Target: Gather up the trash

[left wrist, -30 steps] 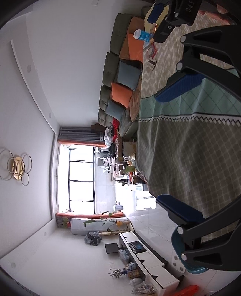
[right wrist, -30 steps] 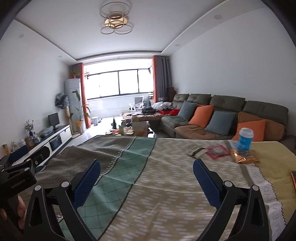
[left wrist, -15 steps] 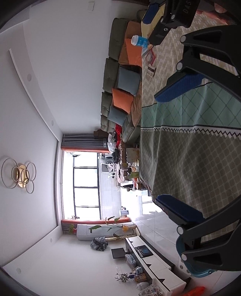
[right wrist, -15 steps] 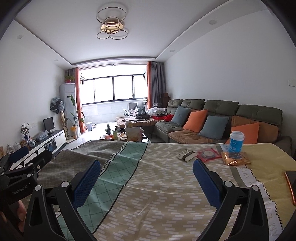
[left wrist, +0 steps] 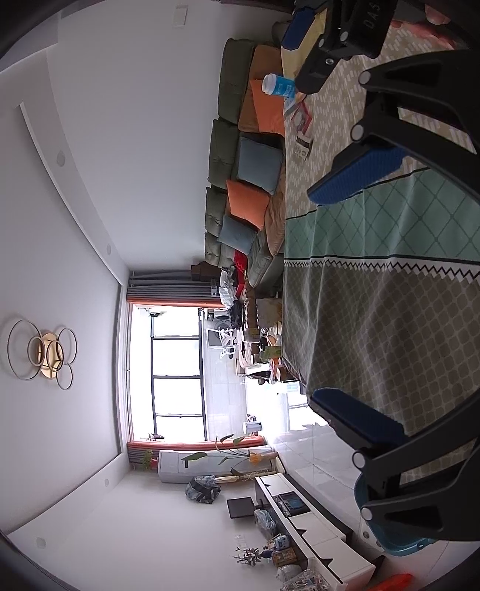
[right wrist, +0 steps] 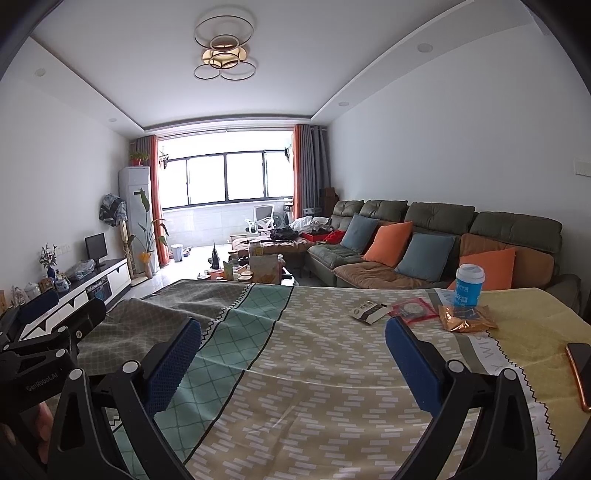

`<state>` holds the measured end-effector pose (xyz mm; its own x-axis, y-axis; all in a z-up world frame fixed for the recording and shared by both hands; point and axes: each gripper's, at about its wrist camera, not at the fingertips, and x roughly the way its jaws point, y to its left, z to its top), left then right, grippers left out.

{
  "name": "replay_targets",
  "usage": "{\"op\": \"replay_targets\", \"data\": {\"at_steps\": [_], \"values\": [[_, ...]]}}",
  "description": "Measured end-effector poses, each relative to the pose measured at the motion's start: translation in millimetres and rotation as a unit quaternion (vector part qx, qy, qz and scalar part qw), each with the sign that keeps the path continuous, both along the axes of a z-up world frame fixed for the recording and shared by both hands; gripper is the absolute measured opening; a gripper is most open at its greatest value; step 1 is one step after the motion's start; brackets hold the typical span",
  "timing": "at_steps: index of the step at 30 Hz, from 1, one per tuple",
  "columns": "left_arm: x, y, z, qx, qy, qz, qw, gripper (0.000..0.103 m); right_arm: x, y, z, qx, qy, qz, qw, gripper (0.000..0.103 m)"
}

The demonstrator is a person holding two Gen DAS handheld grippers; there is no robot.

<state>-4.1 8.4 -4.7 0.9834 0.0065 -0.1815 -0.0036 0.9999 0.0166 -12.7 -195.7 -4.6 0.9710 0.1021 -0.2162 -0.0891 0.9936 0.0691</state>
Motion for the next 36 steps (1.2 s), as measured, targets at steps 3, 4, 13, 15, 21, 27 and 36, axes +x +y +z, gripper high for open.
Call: {"op": "replay_targets", "data": {"at_steps": [3,4,13,15,21,27,36], "values": [[-0.2,1.0,-0.5,0.001,-0.001,0.001,1.0000,0.100,-1.1,0.1,0.7,-0.002,-0.001,0.000,1.000,0.099],[-0.6,1.2,-0.4,0.001,-0.001,0.001,1.0000,0.100,-1.4,0.1,0.6,-0.002,-0.002,0.000,1.000,0.099],[-0.2,1.1,-0.2,0.002,-0.001,0.002,1.0000,0.100,-1.2,-2.2,1.7,-0.001,0.000,-0.001,1.000,0.099],[-0.4,1.0,-0.2,0.003,-0.002,0.002,1.0000,0.100,-1.4,-2.3,1.5,0.000,-0.001,-0.001,1.000,0.099],[-0.4,0.9,-0.1,0.003,-0.002,0.002,1.0000,0.100,-0.2,-4.3,1.4,0.000,-0.002,-0.002,1.000,0.099],[-0.4,1.3,0.0,0.003,-0.002,0.003,1.0000,0.100,-0.3,-4.6,0.7,0.000,0.000,-0.001,1.000,0.099],[-0.4,3.2,0.6,0.003,-0.002,0.006,1.0000,0.100,0.1,-5.5,0.0,0.000,0.002,-0.001,1.000,0.099]]}}
